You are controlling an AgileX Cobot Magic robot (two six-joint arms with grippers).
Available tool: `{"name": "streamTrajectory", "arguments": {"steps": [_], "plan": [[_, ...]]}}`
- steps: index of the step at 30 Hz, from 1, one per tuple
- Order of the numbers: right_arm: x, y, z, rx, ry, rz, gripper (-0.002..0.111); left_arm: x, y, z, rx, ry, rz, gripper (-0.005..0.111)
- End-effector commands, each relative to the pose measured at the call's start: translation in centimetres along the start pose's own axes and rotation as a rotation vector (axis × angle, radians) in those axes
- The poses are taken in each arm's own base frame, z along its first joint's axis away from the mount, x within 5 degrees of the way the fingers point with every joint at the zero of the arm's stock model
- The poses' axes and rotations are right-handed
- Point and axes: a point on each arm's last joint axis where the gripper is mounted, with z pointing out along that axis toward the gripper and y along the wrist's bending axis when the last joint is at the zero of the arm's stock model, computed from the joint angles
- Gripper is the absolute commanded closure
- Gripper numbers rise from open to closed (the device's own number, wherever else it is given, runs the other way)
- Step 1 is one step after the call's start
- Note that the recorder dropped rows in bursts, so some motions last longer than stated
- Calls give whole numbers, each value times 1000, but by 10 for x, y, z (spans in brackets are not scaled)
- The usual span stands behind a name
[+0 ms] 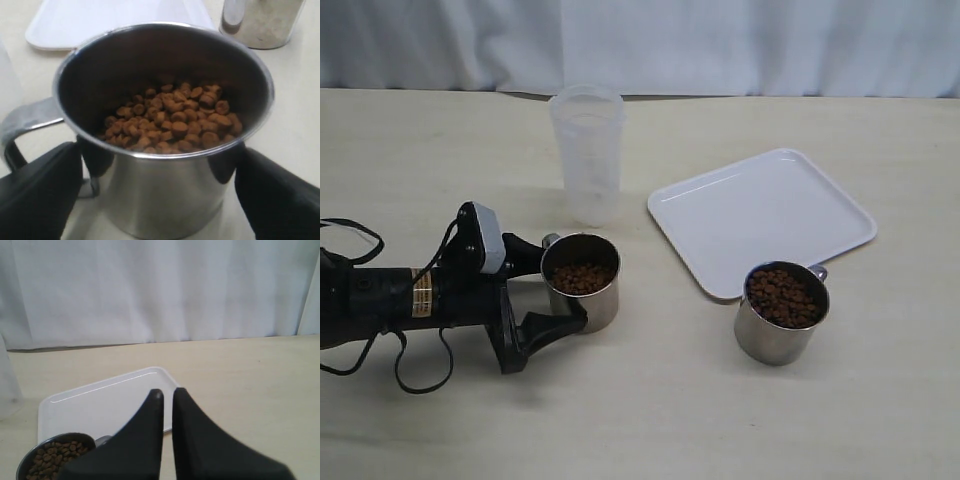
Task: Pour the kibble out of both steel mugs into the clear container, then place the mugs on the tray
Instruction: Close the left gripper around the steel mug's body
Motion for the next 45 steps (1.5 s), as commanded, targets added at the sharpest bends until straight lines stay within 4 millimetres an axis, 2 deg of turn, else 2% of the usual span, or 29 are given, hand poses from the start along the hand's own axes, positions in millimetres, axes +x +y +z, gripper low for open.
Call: {"name": "streamTrajectory", "arguments": {"steps": [1, 9, 14, 21, 33, 39, 45], "plan": [[1, 0, 0, -3, 1, -8, 103, 2, 8, 8, -7, -20, -9, 45], [1, 0, 0, -3, 1, -8, 103, 3, 9, 9, -8, -21, -7, 45], [1, 0, 0, -3, 1, -8, 103, -1, 17, 10, -63, -46, 4, 45], [1, 0, 0, -3, 1, -8, 103, 2, 23, 17, -38, -45, 15, 45], [1, 0, 0, -3, 1, -8, 103, -7, 23, 17, -41, -159, 19, 45], [1, 0, 0, -3, 1, -8, 103, -1, 26, 19, -77, -147, -13, 45], [1, 0, 0, -3, 1, -8, 103, 1, 31, 28, -30, -157, 15, 45]]}}
